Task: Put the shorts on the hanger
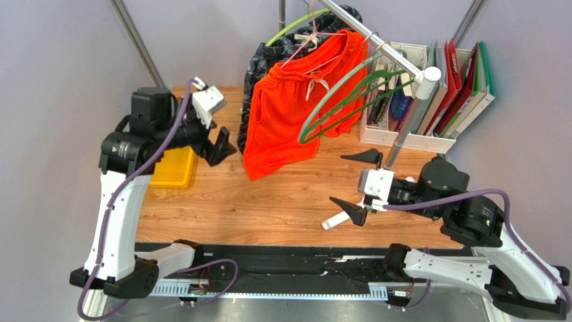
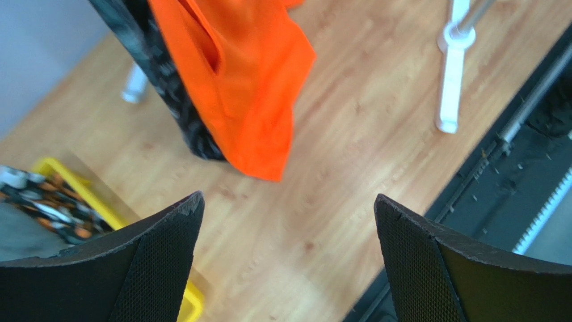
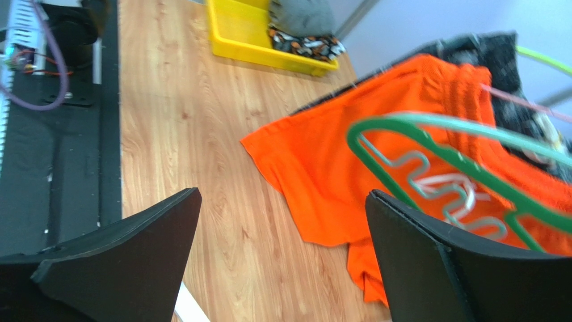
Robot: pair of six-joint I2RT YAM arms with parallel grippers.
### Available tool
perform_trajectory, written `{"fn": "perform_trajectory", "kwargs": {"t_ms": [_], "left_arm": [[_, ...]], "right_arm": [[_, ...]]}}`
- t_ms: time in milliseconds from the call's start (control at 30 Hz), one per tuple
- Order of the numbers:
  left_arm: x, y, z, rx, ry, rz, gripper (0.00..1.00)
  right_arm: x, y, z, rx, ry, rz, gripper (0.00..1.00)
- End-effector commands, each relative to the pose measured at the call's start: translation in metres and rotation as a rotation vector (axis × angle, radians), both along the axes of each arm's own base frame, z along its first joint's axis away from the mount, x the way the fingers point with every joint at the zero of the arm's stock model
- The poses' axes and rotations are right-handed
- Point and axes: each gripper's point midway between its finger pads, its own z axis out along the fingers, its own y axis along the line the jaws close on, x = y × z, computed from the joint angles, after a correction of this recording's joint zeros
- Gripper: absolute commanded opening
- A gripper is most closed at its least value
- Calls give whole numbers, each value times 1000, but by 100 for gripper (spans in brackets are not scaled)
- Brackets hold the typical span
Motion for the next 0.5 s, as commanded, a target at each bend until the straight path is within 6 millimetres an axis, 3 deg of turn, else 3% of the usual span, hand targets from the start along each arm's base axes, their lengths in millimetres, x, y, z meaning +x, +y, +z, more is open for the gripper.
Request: {"fn": "perform_trajectory", "kwargs": {"t_ms": [0,33,100,133,167,233,267,467], "left_arm": [[-19,3,-44,-6,125,23,99],[-20,6,-64,10,175,44,99],[-23,10,-75,7,176,69,99],[-24,14,-94,32,212,90,99],[-25,16,-98,35,208,104,99],[-28,20,-118,57,240,118,99],[-29,21,-119,56,225,122,99],[-28,26,-137,67,229,163,99]], "right_arm": [[14,-19,-12,23,57,-113,100],[15,-22,-14,32,63,-125,100],[20,-26,-30,34,114,-169,100],[20,-31,-32,52,126,-181,100],[19,-29,-47,41,171,-182,100],[21,-33,-55,58,194,-205,100],[19,-34,-67,52,214,-206,100],[23,-39,-81,59,238,-238,100]]}}
